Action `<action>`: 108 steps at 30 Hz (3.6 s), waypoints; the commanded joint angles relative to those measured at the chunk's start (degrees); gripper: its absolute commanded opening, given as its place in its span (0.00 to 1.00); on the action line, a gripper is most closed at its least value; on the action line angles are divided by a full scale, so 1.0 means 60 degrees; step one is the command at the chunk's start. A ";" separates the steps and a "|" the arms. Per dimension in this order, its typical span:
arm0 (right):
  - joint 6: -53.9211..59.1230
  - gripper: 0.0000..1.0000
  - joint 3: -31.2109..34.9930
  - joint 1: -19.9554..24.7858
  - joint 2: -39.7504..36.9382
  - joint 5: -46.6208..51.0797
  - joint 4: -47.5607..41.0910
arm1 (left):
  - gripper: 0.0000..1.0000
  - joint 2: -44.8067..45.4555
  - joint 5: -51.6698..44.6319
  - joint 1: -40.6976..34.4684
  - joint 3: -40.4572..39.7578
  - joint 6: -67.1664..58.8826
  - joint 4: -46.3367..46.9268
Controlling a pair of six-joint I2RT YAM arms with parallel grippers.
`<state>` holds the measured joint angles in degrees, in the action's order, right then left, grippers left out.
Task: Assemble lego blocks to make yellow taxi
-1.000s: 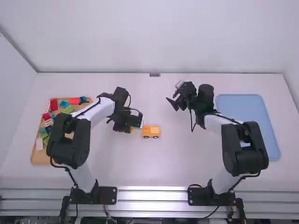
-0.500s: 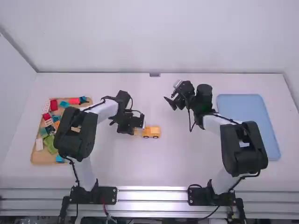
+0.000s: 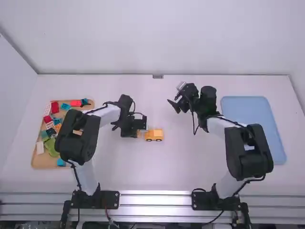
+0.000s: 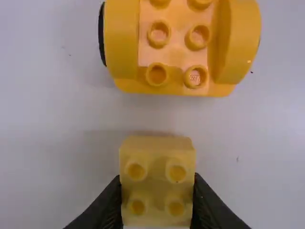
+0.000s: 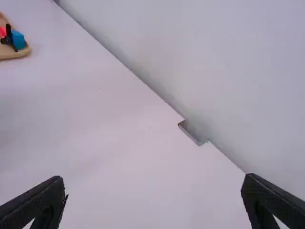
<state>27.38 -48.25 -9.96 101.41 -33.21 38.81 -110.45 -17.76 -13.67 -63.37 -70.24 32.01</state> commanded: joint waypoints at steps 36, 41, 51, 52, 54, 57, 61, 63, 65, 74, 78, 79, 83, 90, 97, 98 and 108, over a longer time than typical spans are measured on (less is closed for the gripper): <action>-0.0018 0.98 0.0076 0.0171 -0.0007 0.0040 -0.0277 | 0.99 0.0412 -0.3825 0.1260 -0.0634 0.2983 -0.1045; -0.0025 0.98 0.0076 -0.0015 -0.0007 -0.0025 -0.0288 | 0.99 0.0408 -0.4492 0.1552 0.0459 0.3129 -0.2747; 0.1013 0.98 0.0120 -0.0634 -0.0007 0.0062 -0.0353 | 1.00 0.0408 -0.3894 0.1534 0.1949 0.5701 -0.5952; 0.1064 0.98 0.0120 -0.0714 -0.0007 0.0131 -0.0372 | 0.91 0.0412 -0.3945 0.1654 0.2167 0.5308 -0.5858; 0.0969 0.98 0.0120 -0.0754 -0.0007 0.0339 -0.0372 | 0.88 0.0415 -0.4739 0.1909 0.2393 0.4615 -0.5883; 0.0911 0.98 0.0120 -0.0758 -0.0007 0.0605 -0.0379 | 0.94 0.0481 -0.6284 0.2404 0.2648 0.3727 -0.6124; 0.0903 0.98 0.0120 -0.0623 -0.0007 0.0466 -0.0361 | 0.99 0.0517 -0.7515 0.3034 0.2758 0.3151 -0.6131; 0.0907 0.98 0.0120 -0.0583 -0.0007 0.0477 -0.0372 | 0.99 0.0517 -0.7395 0.3144 0.2998 0.2226 -0.5599; 0.0907 0.98 0.0120 -0.0583 -0.0007 0.0477 -0.0364 | 0.99 0.0517 -0.7395 0.2932 0.3304 0.1169 -0.5504; 0.0907 0.98 0.0117 -0.0597 -0.0007 0.0474 -0.0364 | 0.91 0.0517 -0.6080 0.2860 0.4255 0.1479 -0.6845; 0.0608 0.98 0.0117 -0.0597 -0.0007 0.0474 -0.0288 | 0.91 0.0517 -0.6470 0.3377 0.4819 0.1810 -0.7876; 0.0576 0.98 0.0120 -0.0597 -0.0007 0.0466 -0.0295 | 0.93 0.0517 -0.6816 0.3413 0.5005 0.1803 -0.8331; 0.0583 0.98 0.0120 -0.0597 -0.0007 0.0459 -0.0295 | 0.95 0.0514 -0.6940 0.3144 0.5523 0.2302 -0.9967; 0.0583 0.99 0.0117 -0.0597 -0.0007 -0.0004 -0.0295 | 0.91 0.0284 -0.5843 0.2572 0.5304 0.3268 -1.0291; 0.0579 0.98 0.0120 -0.0597 -0.0007 0.0007 -0.0339 | 0.81 -0.0004 -0.6142 0.2663 0.4761 0.2565 -0.8936; 0.0583 0.98 0.0120 -0.0597 -0.0007 0.0007 -0.0342 | 0.81 -0.0004 -0.6043 0.2652 0.4754 0.2561 -0.8885; 0.0656 0.98 0.0127 -0.0590 -0.0007 0.0007 -0.0415 | 0.59 -0.0004 -0.5351 0.2594 0.5388 0.3020 -1.0320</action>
<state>31.46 -47.97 -13.39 101.41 -32.62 36.34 -109.78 -50.76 1.74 -32.05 -52.99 -29.32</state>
